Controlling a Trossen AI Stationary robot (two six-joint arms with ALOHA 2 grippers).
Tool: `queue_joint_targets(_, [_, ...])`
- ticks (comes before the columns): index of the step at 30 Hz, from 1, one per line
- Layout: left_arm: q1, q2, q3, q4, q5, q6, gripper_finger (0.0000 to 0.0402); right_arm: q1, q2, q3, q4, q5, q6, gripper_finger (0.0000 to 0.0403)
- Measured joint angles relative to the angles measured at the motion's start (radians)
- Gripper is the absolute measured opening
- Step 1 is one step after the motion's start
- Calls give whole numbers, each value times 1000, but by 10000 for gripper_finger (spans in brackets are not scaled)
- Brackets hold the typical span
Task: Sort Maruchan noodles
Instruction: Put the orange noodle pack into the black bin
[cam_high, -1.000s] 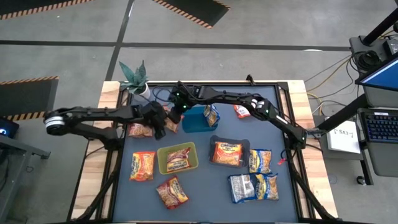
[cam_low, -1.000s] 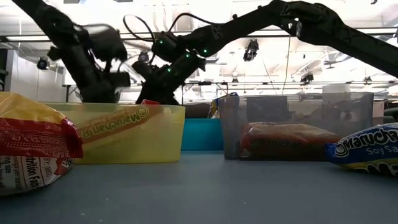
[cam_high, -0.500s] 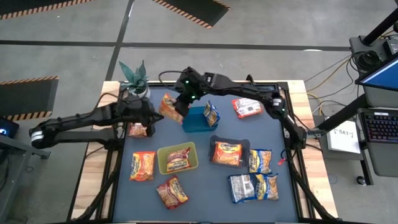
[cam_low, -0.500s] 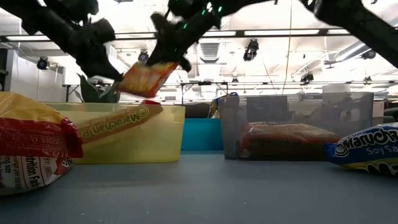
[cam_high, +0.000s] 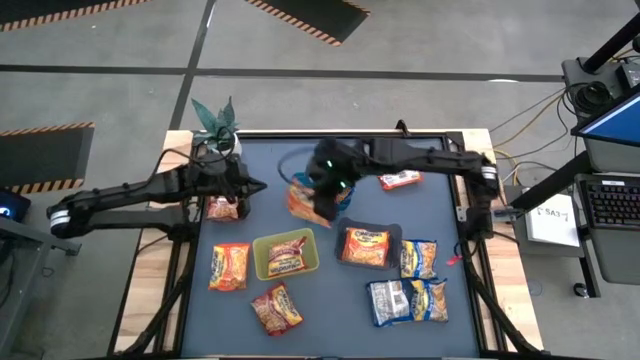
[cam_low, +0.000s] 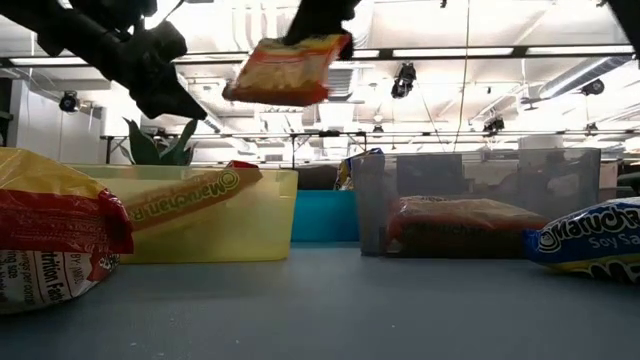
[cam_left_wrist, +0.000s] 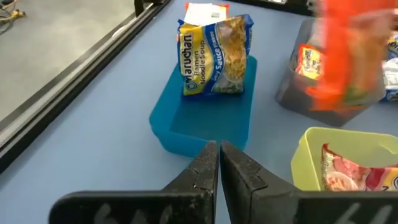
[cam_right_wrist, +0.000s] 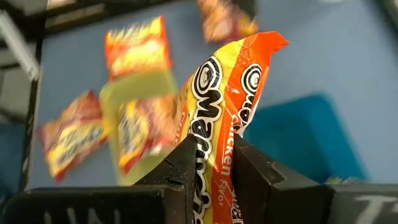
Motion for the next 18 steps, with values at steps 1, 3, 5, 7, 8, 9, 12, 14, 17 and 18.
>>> queue_joint_targets(1, [0, 3, 0, 3, 0, 6, 0, 20, -26, -45, 3, 1, 14, 72])
queue_joint_targets(3, [0, 9, 0, 14, 0, 9, 0, 58, -82, -142, 25, 0, 43, 72])
queue_joint_targets(5, [0, 14, 0, 23, 0, 16, 0, 95, -140, -247, 61, -3, 71, 72])
queue_joint_targets(7, [0, 18, 0, 26, 1, 17, 0, 127, -192, -346, 92, -3, 111, 72])
queue_joint_targets(8, [0, 19, 0, 29, 1, 18, 0, 138, -219, -392, 108, -3, 143, 72])
queue_joint_targets(9, [0, 20, 0, 28, 0, 19, 0, 147, -242, -431, 120, -2, 177, 72])
queue_joint_targets(12, [0, 20, 0, 32, 1, 28, 0, 167, -331, -531, 143, -1, 286, 72])
queue_joint_targets(14, [0, 20, 0, 35, 1, 28, 0, 176, -393, -587, 147, 2, 353, 72])
queue_joint_targets(17, [0, 20, 0, 52, 1, 28, 0, 191, -486, -664, 144, 43, 445, 72])
queue_joint_targets(18, [0, 20, 0, 51, 1, 28, 0, 195, -518, -688, 144, 62, 470, 72])
